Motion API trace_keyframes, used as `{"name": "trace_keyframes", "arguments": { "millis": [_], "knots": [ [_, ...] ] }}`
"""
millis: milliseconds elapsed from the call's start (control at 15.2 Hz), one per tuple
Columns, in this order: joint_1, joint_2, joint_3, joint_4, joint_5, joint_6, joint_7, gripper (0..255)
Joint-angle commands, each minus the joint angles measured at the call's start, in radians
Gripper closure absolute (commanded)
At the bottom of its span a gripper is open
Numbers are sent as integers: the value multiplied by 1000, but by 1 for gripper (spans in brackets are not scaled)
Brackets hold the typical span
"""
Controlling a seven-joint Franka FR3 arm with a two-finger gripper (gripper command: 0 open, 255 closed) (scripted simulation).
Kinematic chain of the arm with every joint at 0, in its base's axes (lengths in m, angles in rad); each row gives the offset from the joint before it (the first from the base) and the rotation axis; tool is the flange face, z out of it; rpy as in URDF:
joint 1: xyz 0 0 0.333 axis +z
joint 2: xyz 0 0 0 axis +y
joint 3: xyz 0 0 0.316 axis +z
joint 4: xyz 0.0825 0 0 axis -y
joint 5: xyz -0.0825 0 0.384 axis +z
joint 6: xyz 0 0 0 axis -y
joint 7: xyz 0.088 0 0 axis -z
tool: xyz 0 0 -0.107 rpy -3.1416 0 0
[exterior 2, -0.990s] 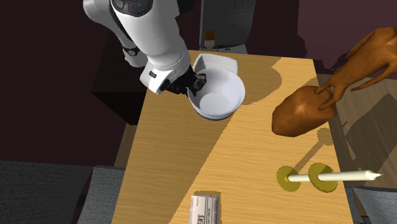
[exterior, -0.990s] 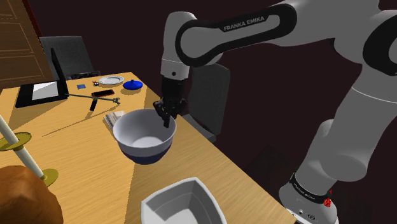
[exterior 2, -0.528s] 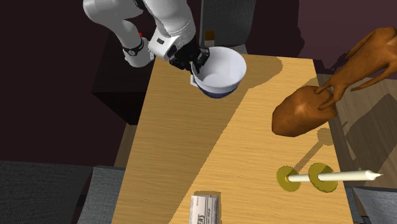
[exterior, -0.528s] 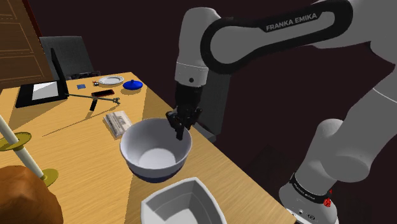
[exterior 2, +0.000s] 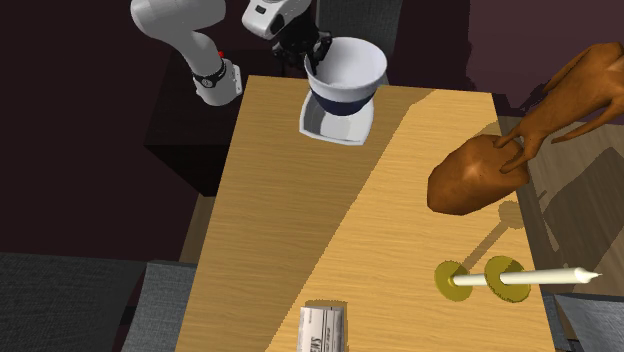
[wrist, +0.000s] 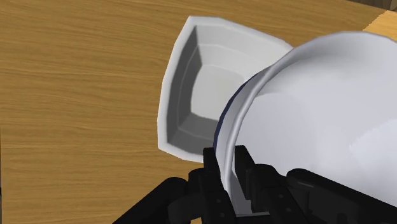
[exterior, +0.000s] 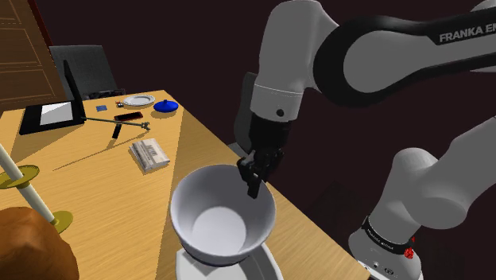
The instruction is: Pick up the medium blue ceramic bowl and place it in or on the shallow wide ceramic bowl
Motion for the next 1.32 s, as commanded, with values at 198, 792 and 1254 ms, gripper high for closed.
{"name": "trace_keyframes", "arguments": {
  "millis": [198,792,1254],
  "knots": [
    [19,-27,21,-59,26,39,11,255],
    [26,10,48,-150,50,166,-15,255],
    [30,57,72,-212,69,273,-35,255]
  ]
}}
